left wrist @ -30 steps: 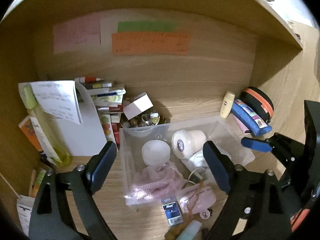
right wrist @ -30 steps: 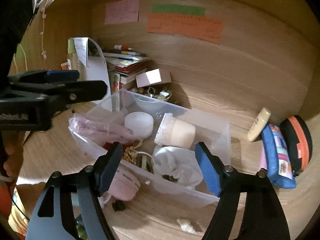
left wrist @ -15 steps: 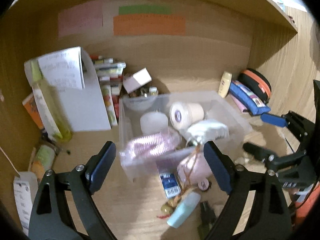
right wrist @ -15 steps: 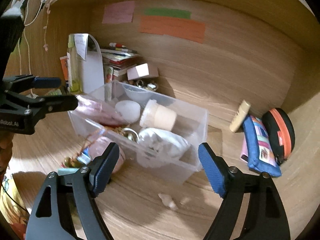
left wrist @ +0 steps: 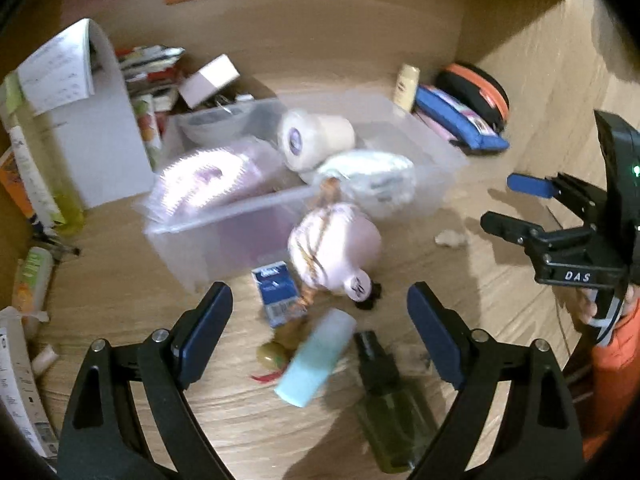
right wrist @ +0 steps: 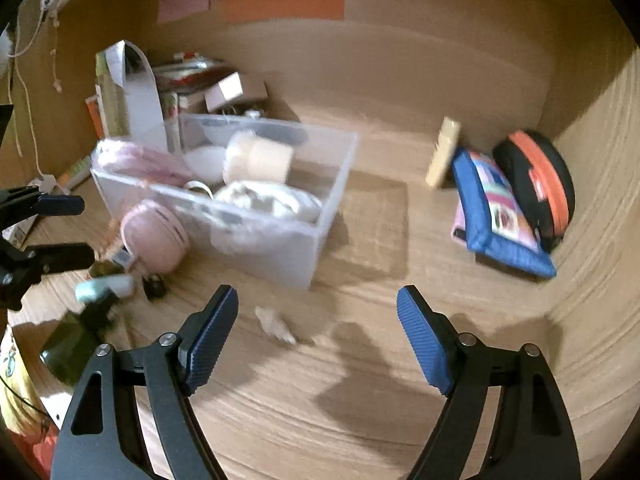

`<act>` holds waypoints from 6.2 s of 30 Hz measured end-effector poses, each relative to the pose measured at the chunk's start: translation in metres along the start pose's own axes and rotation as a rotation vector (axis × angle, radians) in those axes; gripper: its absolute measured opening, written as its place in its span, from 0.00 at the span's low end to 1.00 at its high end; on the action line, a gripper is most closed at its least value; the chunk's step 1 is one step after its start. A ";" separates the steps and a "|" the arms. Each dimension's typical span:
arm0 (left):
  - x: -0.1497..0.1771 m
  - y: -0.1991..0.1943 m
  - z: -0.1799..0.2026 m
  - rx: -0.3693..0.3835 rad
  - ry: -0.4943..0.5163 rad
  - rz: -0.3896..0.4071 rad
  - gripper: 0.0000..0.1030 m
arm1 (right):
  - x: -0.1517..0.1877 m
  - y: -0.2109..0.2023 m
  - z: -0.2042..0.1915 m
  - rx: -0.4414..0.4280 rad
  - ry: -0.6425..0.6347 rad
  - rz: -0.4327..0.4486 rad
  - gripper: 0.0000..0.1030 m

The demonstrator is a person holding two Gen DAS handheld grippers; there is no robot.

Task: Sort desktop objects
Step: 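Grasp the small spiral seashell with the right tool while the left tool grasps the yellow bead string, then carry the seashell and bead string into the clear box and open both tools, then grasp the pink round fan with the right tool while the left tool grasps the blue Max box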

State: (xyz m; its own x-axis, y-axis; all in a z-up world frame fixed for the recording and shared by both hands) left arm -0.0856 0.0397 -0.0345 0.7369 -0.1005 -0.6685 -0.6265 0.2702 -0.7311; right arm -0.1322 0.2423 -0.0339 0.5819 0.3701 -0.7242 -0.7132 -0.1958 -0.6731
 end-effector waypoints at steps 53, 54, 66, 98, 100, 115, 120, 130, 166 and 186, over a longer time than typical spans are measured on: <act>0.030 0.008 -0.067 0.021 -0.182 -0.052 0.30 | 0.007 0.038 -0.035 -0.181 -0.111 -0.116 0.14; 0.031 0.006 -0.068 0.017 -0.187 -0.047 0.30 | 0.006 0.034 -0.034 -0.184 -0.104 -0.105 0.14; 0.004 -0.039 -0.049 0.035 -0.150 0.116 0.30 | -0.014 0.002 -0.019 -0.177 -0.051 -0.003 0.14; -0.067 0.016 -0.017 0.027 -0.022 0.100 0.30 | -0.050 0.029 -0.013 -0.103 -0.010 0.066 0.14; -0.068 0.018 -0.017 0.021 -0.018 0.099 0.30 | -0.050 0.031 -0.013 -0.106 -0.009 0.065 0.14; -0.064 0.011 -0.007 0.020 0.001 0.098 0.44 | -0.048 0.026 -0.012 -0.082 0.000 0.068 0.30; -0.061 -0.007 -0.003 0.037 -0.006 0.132 0.71 | -0.044 0.016 -0.016 -0.082 -0.012 0.079 0.45; -0.048 -0.041 -0.016 0.002 -0.052 0.198 0.85 | -0.035 -0.004 -0.032 -0.105 -0.024 0.100 0.75; 0.011 0.016 -0.081 -0.004 -0.189 -0.047 0.86 | -0.030 0.067 -0.108 -0.317 0.090 -0.154 0.61; -0.001 0.047 -0.027 -0.118 -0.042 -0.089 0.34 | -0.016 0.031 -0.060 -0.283 0.106 -0.011 0.61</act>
State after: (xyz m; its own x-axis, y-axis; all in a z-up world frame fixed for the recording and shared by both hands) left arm -0.1233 0.0264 -0.0720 0.7994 -0.0786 -0.5957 -0.5817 0.1473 -0.8000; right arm -0.1401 0.1761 -0.0522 0.6370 0.2801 -0.7181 -0.5778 -0.4432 -0.6854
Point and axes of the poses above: each gripper's, at about its wrist camera, not at the fingertips, and y roughly the way its jaws point, z to its right, x to its underside, the point moved 1 cm from there along y, roughly the way its jaws point, and after that the axes turned 6 degrees about x, right-handed, at the moved point
